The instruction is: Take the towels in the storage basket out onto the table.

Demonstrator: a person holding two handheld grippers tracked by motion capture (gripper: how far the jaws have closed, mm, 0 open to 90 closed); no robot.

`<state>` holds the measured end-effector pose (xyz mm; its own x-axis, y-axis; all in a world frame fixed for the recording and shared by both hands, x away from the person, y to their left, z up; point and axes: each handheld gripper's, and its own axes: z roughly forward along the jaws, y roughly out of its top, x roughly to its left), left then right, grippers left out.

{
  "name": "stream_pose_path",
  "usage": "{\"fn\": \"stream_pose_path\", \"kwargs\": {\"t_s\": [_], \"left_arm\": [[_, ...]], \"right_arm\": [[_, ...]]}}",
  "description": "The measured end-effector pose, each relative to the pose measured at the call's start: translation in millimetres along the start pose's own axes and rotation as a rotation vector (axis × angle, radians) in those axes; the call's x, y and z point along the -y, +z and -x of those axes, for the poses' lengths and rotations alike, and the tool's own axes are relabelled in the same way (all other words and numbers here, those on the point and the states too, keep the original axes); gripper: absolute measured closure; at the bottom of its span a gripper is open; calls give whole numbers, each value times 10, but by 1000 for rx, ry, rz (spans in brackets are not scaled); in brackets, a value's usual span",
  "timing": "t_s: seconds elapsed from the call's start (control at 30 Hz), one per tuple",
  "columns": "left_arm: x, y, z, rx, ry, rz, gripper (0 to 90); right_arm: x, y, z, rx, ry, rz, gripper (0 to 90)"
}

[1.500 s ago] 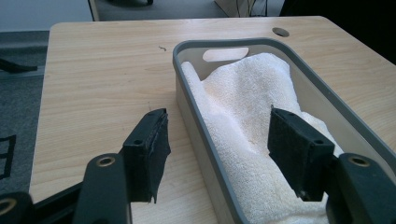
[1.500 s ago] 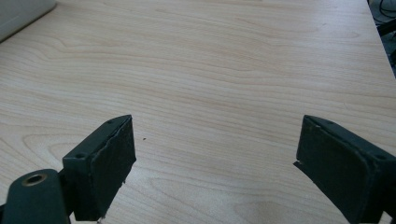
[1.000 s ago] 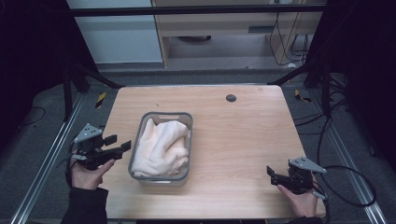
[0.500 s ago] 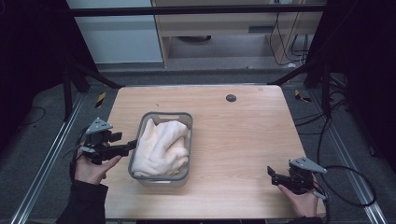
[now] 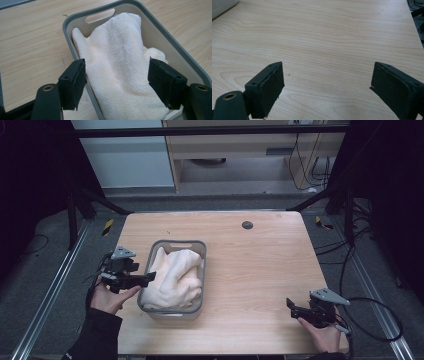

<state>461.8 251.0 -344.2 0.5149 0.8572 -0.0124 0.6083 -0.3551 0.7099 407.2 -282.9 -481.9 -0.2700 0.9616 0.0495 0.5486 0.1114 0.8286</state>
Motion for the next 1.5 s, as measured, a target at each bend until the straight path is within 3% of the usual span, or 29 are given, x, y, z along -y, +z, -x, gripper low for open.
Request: {"fn": "stream_pose_path", "kwargs": {"t_s": [0.37,0.9,1.5], "left_arm": [[-59,191,162,24,47,-61,278],[-37,475,292,44,56,-131,249],[41,765,335,51,57,-223,230]], "right_arm": [[-1,5,6,-5,2,-5,107],[5,30,3,-12,-4,-25,102],[13,63,-13,-18,-24,-53,94]]}}
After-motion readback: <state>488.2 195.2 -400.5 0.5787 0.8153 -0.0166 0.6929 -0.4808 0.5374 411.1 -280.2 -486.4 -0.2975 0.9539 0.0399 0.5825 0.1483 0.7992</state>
